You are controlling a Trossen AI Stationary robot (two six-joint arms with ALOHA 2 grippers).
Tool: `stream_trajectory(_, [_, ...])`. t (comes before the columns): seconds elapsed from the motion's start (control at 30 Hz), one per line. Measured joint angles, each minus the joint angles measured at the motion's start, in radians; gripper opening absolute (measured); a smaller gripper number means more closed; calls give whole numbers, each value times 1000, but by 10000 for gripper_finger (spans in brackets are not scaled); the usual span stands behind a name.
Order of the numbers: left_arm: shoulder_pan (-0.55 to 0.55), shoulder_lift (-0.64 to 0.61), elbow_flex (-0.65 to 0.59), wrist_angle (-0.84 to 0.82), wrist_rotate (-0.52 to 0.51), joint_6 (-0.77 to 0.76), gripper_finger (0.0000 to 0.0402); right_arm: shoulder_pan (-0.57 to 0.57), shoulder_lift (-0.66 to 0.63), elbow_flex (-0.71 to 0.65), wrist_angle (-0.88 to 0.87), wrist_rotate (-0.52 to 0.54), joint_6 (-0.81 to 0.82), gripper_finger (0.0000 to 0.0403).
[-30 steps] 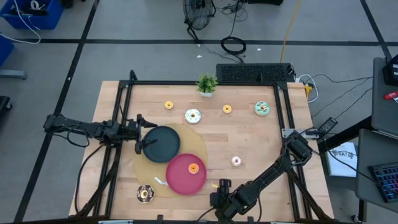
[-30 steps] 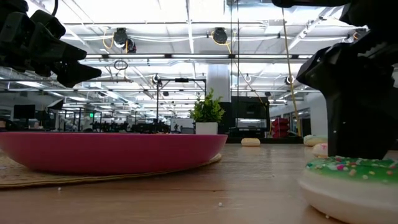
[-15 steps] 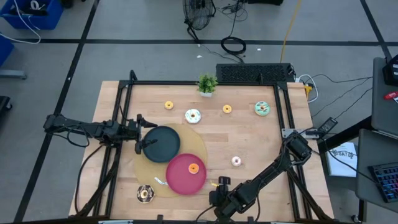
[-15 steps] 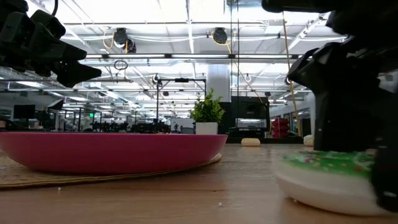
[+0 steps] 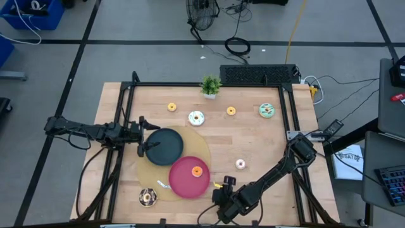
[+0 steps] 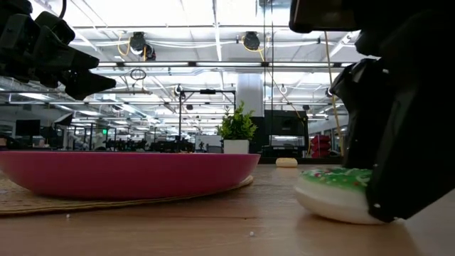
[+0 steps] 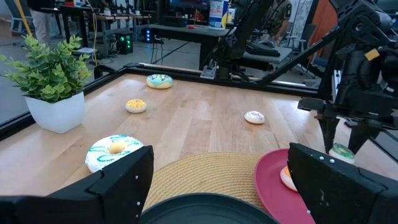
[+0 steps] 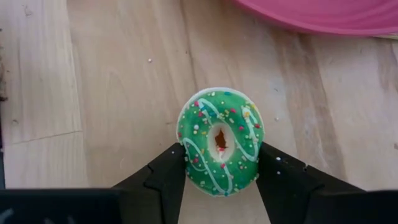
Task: Pick & Place donuts
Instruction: Put the small green donut into the pink plate
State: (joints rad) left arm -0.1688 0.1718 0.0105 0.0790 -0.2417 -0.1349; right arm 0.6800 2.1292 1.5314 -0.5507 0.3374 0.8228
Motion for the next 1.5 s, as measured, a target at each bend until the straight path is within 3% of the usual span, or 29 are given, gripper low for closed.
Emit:
stream_trajectory(0.43, [0,0,0,0,0,0,365,-11,0,0,-10,0,-57,166])
stream_trajectory(1.2, [0,0,0,0,0,0,365,-120,-3,2,-150,-2,36,166])
stream_trajectory(1.5, [0,0,0,0,0,0,365,-144,-33,-3,-315,14,48,166])
